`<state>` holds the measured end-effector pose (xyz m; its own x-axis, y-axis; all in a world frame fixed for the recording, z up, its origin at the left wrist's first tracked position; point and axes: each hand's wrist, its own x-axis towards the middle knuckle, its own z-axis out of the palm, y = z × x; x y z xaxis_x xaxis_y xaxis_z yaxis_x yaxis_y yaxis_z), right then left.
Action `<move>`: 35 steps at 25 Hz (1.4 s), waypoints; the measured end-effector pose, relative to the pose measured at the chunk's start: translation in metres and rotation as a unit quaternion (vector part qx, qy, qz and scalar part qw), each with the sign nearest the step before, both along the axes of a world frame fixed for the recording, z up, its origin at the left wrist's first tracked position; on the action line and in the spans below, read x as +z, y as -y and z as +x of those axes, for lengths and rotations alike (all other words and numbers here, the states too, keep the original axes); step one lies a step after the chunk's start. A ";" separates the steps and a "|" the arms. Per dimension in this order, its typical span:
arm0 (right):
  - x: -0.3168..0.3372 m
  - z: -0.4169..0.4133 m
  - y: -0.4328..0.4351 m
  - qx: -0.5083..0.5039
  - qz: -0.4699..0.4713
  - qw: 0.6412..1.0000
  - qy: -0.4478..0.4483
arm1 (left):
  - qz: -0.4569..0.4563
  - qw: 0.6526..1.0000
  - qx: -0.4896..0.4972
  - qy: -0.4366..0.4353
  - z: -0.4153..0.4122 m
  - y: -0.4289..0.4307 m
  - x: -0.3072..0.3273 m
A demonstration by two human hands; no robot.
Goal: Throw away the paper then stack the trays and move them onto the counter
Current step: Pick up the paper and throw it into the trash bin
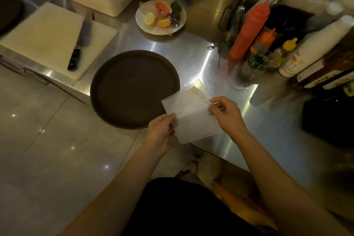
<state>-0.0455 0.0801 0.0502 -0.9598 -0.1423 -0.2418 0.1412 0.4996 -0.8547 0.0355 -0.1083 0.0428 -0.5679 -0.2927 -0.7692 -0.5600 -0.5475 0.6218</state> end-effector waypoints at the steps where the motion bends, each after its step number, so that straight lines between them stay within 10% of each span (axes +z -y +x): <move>1: 0.005 0.006 0.012 -0.006 -0.003 1.000 -0.005 | -0.026 0.999 -0.022 -0.019 0.004 0.013 0.005; 12: 0.061 0.045 0.150 0.069 -0.021 0.994 -0.077 | -0.289 0.947 -0.024 -0.138 0.058 0.151 0.060; 19: 0.079 0.061 0.223 0.095 -0.057 0.988 -0.107 | -0.460 0.857 -0.100 -0.212 0.086 0.225 0.083; 35: 0.087 0.092 0.369 0.312 -0.011 0.941 -0.132 | -0.532 0.833 -0.010 -0.153 0.173 0.354 0.082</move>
<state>0.0465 -0.2888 0.1376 -0.7134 -0.7008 0.0030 -0.3933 0.3969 -0.8293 0.2084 -0.4620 0.1249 -0.7026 -0.7043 0.1016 -0.2878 0.4118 0.8647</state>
